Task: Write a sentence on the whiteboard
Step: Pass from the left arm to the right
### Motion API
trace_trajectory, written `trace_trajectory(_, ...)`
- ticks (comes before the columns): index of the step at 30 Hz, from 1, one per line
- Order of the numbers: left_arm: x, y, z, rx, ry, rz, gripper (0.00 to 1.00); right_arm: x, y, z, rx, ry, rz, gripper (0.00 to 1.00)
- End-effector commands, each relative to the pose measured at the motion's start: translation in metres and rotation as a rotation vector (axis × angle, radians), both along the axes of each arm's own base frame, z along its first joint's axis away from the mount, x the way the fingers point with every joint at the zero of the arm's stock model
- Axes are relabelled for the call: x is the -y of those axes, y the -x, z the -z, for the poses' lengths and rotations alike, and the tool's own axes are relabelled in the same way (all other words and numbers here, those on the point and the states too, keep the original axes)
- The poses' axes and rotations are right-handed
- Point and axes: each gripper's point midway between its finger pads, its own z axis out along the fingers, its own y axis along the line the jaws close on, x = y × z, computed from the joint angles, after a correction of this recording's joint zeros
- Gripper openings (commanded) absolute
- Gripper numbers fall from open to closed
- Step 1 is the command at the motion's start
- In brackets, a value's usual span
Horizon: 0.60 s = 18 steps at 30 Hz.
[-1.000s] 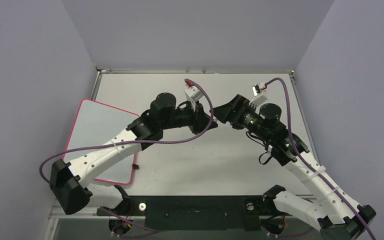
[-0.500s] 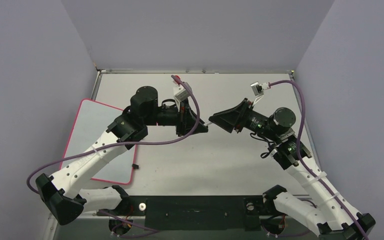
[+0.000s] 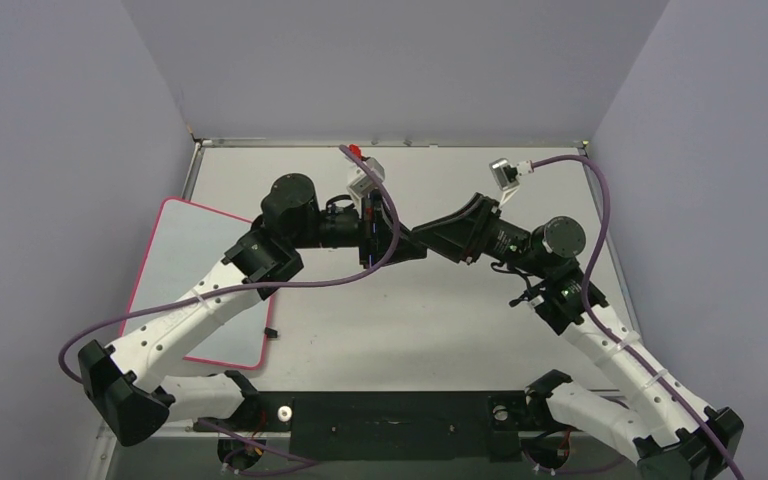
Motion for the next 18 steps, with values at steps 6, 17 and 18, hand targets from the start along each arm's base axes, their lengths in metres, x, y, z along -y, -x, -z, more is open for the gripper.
trace_trajectory(6, 0.012, 0.000, -0.015, 0.032, -0.006, 0.071, 0.00, -0.007, 0.018, -0.009, 0.072, -0.026, -0.091, 0.00)
trace_trajectory(17, -0.003, -0.013, -0.001, 0.014, -0.080, 0.007, 0.33, 0.006, 0.001, 0.002, 0.055, 0.070, 0.073, 0.00)
trace_trajectory(18, -0.003, -0.013, 0.002, 0.005, -0.083, 0.004, 0.34, 0.008, -0.002, 0.001, 0.054, 0.065, 0.099, 0.00)
